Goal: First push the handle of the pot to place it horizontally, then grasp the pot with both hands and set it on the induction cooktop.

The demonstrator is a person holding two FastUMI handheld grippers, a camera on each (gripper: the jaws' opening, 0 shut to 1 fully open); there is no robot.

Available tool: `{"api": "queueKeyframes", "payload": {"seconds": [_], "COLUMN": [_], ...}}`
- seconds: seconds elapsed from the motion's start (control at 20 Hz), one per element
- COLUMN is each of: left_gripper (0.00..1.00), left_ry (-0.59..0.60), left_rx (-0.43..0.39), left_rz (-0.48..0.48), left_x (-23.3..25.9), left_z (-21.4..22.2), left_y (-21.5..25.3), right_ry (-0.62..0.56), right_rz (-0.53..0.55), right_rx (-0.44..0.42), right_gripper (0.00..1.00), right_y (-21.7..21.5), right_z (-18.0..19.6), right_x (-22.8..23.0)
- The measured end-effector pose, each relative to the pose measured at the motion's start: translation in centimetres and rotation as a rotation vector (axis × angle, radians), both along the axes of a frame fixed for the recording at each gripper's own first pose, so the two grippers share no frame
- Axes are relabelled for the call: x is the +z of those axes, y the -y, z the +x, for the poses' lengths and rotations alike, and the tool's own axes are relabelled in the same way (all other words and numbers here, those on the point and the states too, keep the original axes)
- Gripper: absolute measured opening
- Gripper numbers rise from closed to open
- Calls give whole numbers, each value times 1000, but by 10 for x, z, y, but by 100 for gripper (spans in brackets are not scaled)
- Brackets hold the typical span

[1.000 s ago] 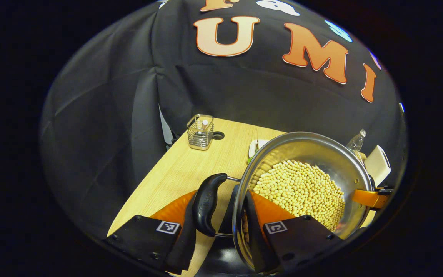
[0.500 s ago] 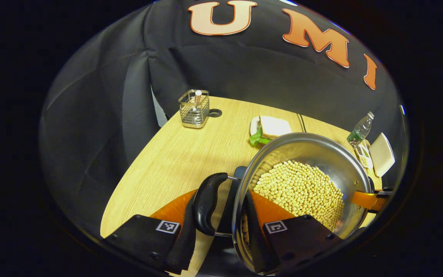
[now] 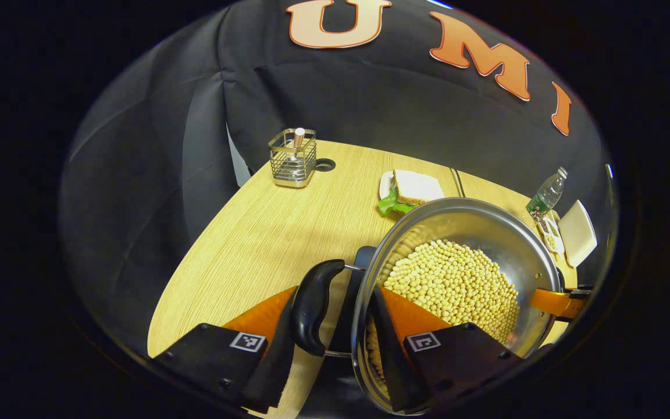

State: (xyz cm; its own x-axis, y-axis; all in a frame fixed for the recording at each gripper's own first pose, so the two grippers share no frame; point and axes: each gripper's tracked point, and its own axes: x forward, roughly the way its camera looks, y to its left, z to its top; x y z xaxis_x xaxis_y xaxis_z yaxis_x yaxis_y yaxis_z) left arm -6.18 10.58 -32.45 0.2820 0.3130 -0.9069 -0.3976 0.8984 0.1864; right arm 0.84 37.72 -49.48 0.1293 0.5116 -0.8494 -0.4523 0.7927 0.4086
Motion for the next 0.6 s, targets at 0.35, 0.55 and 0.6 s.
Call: {"api": "queueKeyframes", "payload": {"seconds": [0.35, 0.55, 0.6], "left_gripper": [86, 91, 91], "left_ry": [103, 246, 292], "left_rx": [-11, -91, -111], "left_rz": [93, 191, 202], "left_x": [53, 111, 127], "left_z": [11, 54, 68], "left_y": [-2, 23, 35], "right_ry": [195, 413, 469], "right_rz": [136, 162, 158], "right_rx": [18, -39, -61], "right_gripper": [76, 82, 83], "right_y": [46, 142, 172], "right_z": [33, 102, 123], "right_x": [51, 105, 123]}}
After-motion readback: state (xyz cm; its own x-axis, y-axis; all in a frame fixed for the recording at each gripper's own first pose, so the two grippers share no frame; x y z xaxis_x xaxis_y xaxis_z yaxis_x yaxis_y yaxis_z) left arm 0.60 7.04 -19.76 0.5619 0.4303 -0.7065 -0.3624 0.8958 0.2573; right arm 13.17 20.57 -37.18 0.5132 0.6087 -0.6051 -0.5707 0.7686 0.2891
